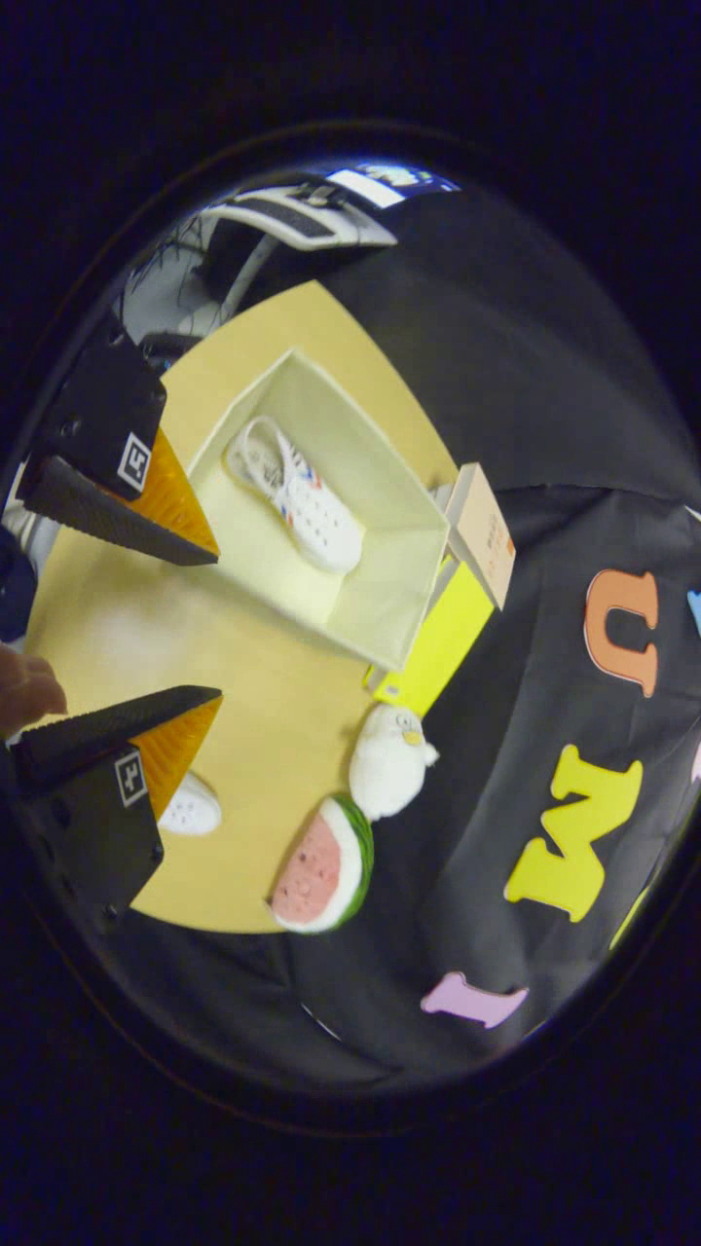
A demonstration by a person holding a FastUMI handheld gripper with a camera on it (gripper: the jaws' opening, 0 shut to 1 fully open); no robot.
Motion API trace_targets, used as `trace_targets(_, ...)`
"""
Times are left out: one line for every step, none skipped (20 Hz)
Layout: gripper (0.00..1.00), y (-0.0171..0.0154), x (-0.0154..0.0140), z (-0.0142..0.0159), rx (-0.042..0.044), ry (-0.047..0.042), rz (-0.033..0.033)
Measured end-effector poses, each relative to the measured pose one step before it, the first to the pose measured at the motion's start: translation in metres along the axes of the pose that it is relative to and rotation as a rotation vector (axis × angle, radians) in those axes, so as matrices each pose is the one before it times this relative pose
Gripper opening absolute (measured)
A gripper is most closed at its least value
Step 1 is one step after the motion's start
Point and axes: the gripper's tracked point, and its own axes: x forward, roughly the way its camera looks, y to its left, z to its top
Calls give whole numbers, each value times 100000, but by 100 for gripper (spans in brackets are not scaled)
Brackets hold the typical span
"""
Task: Open the storage box then place both shoes into the box .Put the left shoe in first, then the right shoe, with the right side of both shoes facing outward in a uniform manner.
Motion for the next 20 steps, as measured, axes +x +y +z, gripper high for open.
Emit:
trace_targets(81, -1978, 415, -1345, 209, -114, -2166)
trace_targets(82, -1265, 296, -2122, 1806, 3836, 1205)
trace_targets(82, -1327, 282, -1626, 2946, 2494, 2356)
trace_targets(82, -1937, 591, -1272, 3711, 2059, 963)
trace_targets(83, -2384, 769, -1004, 3708, 1360, -1232)
trace_targets(83, -2147, 808, -803, 3606, 986, -1467)
trace_targets(83, -1489, 904, -877, 3128, 1387, -275)
trace_targets(82, -1059, 846, -1083, 3223, 2445, 1028)
trace_targets(82, -643, 946, -895, 2029, 2292, 1992)
trace_targets(80, -559, 1016, -750, 1926, 2358, 1530)
trace_targets(80, -379, 1102, -679, 1360, 2225, 1295)
trace_targets(80, -319, 1030, -639, 1088, 2185, 808)
trace_targets(80, -307, 1073, -387, 1232, 2196, 176)
trace_targets(80, -451, 1063, -535, 1431, 2467, -724)
trace_targets(80, -122, 954, -369, 1173, 1893, 457)
trace_targets(80, 62, 869, -163, 831, 1289, 1296)
trace_targets(80, 477, 855, -289, 781, 1545, 3176)
trace_targets(80, 618, 595, -240, 785, 1262, 3946)
trace_targets(79, -61, 719, -312, -39, 1468, 1526)
trace_targets(78, -876, 672, -402, -1267, 3324, -3081)
